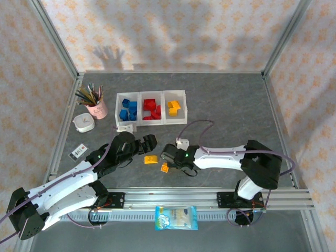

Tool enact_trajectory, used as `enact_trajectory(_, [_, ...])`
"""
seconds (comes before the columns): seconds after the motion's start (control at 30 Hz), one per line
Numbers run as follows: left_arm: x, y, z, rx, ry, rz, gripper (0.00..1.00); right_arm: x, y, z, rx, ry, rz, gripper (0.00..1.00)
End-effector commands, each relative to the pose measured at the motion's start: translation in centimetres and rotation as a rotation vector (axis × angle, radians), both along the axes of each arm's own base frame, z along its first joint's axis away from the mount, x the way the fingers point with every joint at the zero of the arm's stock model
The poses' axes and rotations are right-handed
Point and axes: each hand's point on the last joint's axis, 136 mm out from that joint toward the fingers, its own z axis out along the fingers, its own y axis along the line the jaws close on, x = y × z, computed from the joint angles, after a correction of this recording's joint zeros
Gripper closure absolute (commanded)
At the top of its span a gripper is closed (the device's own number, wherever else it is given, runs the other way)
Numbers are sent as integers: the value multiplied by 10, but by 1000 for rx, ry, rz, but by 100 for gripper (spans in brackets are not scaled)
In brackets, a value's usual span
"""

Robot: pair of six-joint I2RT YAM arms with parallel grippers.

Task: Sort the legos into containers by color
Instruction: Pick up the lego from the bottom-center of the table.

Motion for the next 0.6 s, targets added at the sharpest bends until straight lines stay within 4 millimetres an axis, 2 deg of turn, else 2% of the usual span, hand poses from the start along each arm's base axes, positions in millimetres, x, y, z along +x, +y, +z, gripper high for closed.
enact_trajectory(0.0, [1,1,-2,15,-13,0,1,-3,-24,-1,-83,-19,-22,39])
enact_trajectory(0.1, [2,-1,-2,12,-15,-2,1,-3,-31,0,-116,-23,-16,43])
enact_trajectory(0.33, [5,2,3,34,-26,9,1,4,-12,-5,-120,-31,41,52])
enact_trajectory(0.57, [5,5,7,46,-31,16,1,9,-6,-5,-127,-47,61,63])
